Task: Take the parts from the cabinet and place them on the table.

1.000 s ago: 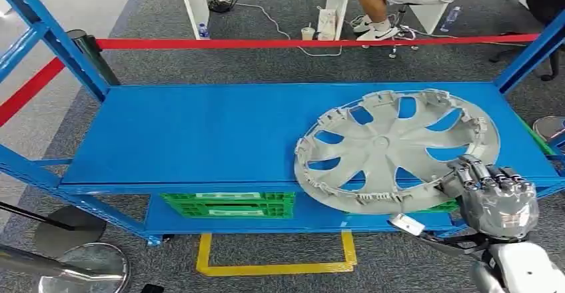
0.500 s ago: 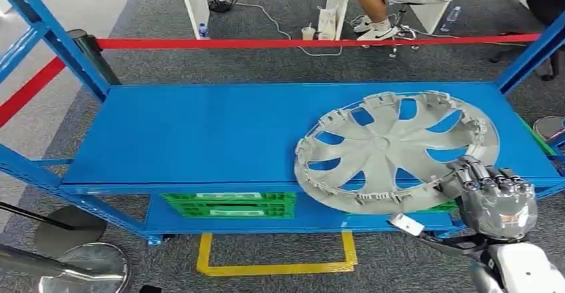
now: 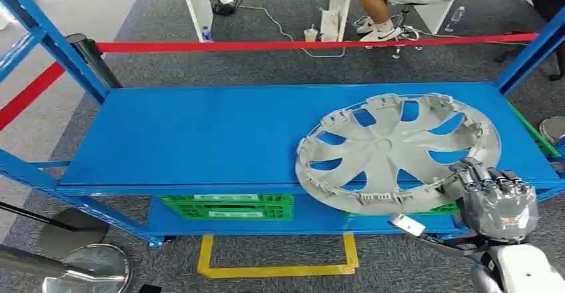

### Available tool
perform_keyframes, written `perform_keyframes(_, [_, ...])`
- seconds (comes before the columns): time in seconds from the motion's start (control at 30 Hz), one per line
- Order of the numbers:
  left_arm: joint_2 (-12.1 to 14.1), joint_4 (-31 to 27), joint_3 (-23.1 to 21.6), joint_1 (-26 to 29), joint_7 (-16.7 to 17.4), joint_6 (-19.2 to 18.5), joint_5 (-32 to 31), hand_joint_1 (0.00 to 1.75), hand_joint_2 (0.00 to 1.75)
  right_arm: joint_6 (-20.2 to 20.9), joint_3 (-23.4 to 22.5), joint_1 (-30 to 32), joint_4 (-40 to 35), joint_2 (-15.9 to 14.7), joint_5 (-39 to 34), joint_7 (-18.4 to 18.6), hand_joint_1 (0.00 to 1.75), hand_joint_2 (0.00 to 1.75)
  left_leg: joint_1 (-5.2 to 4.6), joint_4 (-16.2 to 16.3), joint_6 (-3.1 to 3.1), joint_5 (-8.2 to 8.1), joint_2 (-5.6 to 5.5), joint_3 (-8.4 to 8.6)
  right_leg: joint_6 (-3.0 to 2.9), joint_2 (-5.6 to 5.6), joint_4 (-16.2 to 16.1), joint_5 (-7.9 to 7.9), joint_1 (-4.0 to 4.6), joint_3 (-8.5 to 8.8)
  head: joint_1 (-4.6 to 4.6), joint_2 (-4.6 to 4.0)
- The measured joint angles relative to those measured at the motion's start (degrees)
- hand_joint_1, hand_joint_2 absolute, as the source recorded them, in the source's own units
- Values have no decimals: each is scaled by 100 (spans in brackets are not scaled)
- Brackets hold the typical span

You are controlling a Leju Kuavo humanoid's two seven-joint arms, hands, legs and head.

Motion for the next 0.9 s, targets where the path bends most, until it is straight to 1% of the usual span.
perform_keyframes(0.03, [4, 0, 7, 4, 2, 0, 0, 0, 175, 0, 9, 3, 11, 0, 0, 13, 175, 175, 6, 5, -19, 7, -1, -9, -39, -1, 1, 15, -1, -15, 13, 0])
perform_keyframes(0.07, [11, 0, 15, 7, 9, 2, 0, 0, 175, 0, 13, 4, 20, 0, 0, 22, 175, 175, 19, 39, -54, -46, 2, -39, -100, -20, -19, 50, -30, -42, 15, 0])
perform_keyframes(0.1, [11, 0, 20, 6, 11, 4, 0, 0, 175, 0, 15, -1, 20, 0, 0, 26, 175, 175, 21, 180, -89, -256, 15, -95, -146, -20, -19, 78, -25, -77, -9, 0])
perform_keyframes(0.13, [9, 0, 30, 3, 11, 2, 0, 0, 175, 0, 17, -3, 20, 0, 0, 33, 175, 175, 31, 533, -119, -562, 16, -220, -188, -27, -19, 106, -18, -120, -24, 0])
perform_keyframes(0.17, [9, 0, 44, -2, 11, 2, 0, 0, 175, 0, 22, 1, 20, 0, 0, 31, 175, 175, 40, 1011, -139, -857, 17, -385, -216, -38, -14, 136, -6, -165, -28, 0])
perform_keyframes(0.2, [9, 0, 52, -2, 11, 2, 0, 0, 175, 0, 24, 3, 26, 0, 0, 33, 175, 175, 46, 1463, -147, -1080, 18, -528, -231, -46, -12, 166, 10, -209, -26, 0])
perform_keyframes(0.23, [4, 0, 55, 0, 11, 2, 0, 0, 175, 0, 28, 3, 33, 0, 0, 35, 175, 175, 46, 1730, -142, -1175, 18, -582, -236, -51, -9, 197, 26, -251, -22, 0])
perform_keyframes(0.27, [2, 0, 57, 0, 11, 4, 0, 0, 175, 0, 35, 4, 35, 0, 0, 39, 175, 175, 46, 1725, -127, -1120, 18, -514, -239, -52, -7, 229, 45, -292, -26, 0])
perform_keyframes(0.3, [2, 0, 59, -2, 13, 4, 0, 0, 175, 0, 39, 3, 37, 0, 0, 48, 175, 175, 43, 1500, -98, -967, 18, -340, -237, -50, -5, 259, 61, -328, -24, 0])
perform_keyframes(0.33, [2, 0, 59, -5, 28, 15, -2, 0, 175, 0, 44, 2, 44, 0, 0, 50, 175, 175, 36, 1045, -51, -752, 17, -40, -237, -46, -5, 290, 82, -358, -26, 0])
perform_keyframes(0.37, [2, 0, 59, -15, 37, 22, -2, 0, 175, 0, 46, 2, 44, 0, 0, 63, 175, 175, 17, 481, 16, -558, 15, 317, -227, -42, -5, 319, 98, -378, -24, 0])
perform_keyframes(0.4, [15, 0, 59, -29, 48, 28, -4, 0, 175, 0, 48, 3, 44, 0, 0, 66, 175, 175, -15, 4, 102, -557, 11, 610, -216, -46, -5, 346, 97, -388, -24, 0])
perform_keyframes(0.43, [24, 0, 59, -47, 61, 37, -11, 0, 175, 0, 48, -2, 44, 0, 0, 77, 175, 175, -21, -143, 89, -571, 19, 680, -174, -48, -6, 386, 114, -415, -15, 0])
perform_keyframes(0.47, [22, 0, 59, -50, 74, 39, -13, 0, 175, 0, 52, -6, 50, 0, 0, 81, 175, 175, -37, -132, 68, -533, 16, 651, -132, -59, -17, 421, 93, -414, -15, 0])
perform_keyframes(0.5, [20, 0, 59, -51, 89, 40, -13, 0, 175, 0, 57, -6, 52, 0, 0, 87, 175, 175, -60, -137, 86, -521, 16, 627, -87, -60, -25, 458, 71, -422, -37, 0])
perform_keyframes(0.53, [20, 0, 59, -46, 101, 42, -11, 0, 175, 0, 68, -2, 57, 0, 0, 96, 175, 175, -70, -147, 106, -474, 18, 613, -46, -60, -63, 512, 64, -417, -28, 0])
perform_keyframes(0.57, [6, 0, 59, -43, 105, 46, -11, 0, 175, 0, 68, 3, 59, 0, 0, 112, 175, 175, -20, -258, 138, -370, 31, 599, -15, -57, -54, 502, 71, -445, -37, 0])
perform_keyframes(0.6, [7, 0, 61, -54, 107, 52, -13, 0, 175, 0, 68, 5, 66, 0, 0, 125, 175, 175, -15, -270, 146, -301, 57, 556, -1, -51, 15, 321, 60, -499, -28, 0])
perform_keyframes(0.63, [13, 0, 61, -57, 109, 65, -13, 0, 175, 0, 72, 2, 70, 0, 0, 131, 175, 175, -16, -268, 197, -252, 58, 478, 19, -48, 269, -12, 60, -612, -9, 0])
perform_keyframes(0.67, [15, 0, 61, -57, 114, 72, -13, 0, 175, 0, 76, -1, 79, 0, 0, 149, 175, 175, -23, -263, 204, -200, 59, 409, 36, -53, 688, -347, 50, -712, 0, 0])
perform_keyframes(0.7, [11, 0, 61, -54, 116, 72, -13, 0, 175, 0, 87, 1, 94, 0, 0, 177, 175, 175, -30, -259, 210, -143, 62, 332, 58, -50, 1161, -616, 48, -826, -15, 0])
perform_keyframes(0.73, [4, 0, 61, -53, 122, 72, -13, 0, 175, 0, 105, 2, 118, 0, 0, 212, 175, 175, -33, -251, 205, -86, 64, 247, 79, -50, 1539, -740, 54, -895, 0, 0])
perform_keyframes(0.77, [2, 0, 61, -51, 131, 72, -11, 0, 175, 0, 120, 3, 142, 0, 0, 251, 175, 175, -33, -245, 199, -31, 64, 172, 87, -51, 1670, -670, 53, -857, 0, 0])
perform_keyframes(0.8, [-4, 0, 61, -50, 140, 72, -13, 0, 175, 0, 136, 1, 168, 0, 0, 289, 175, 175, -32, -237, 190, 18, 65, 104, 96, -52, 1562, -482, 50, -708, 4, 0])
perform_keyframes(0.83, [-7, 0, 61, -50, 149, 72, -13, 0, 175, 0, 149, 0, 190, 0, 0, 328, 175, 175, -28, -221, 177, 58, 64, 37, 99, -54, 1259, -254, 45, -460, 4, 0])
perform_keyframes(0.87, [-7, 0, 61, -51, 166, 72, -13, 0, 175, 0, 162, -15, 216, 0, 0, 385, 175, 175, -26, -188, 155, 94, 64, -30, 97, -56, 755, -66, 41, -110, 5, 0])
perform_keyframes(0.9, [-7, 0, 61, -53, 183, 74, -11, 0, 175, 0, 181, -45, 240, 0, 0, 426, 175, 175, -29, -132, 124, 118, 63, -84, 89, -59, 166, -101, 36, 269, 5, 0])
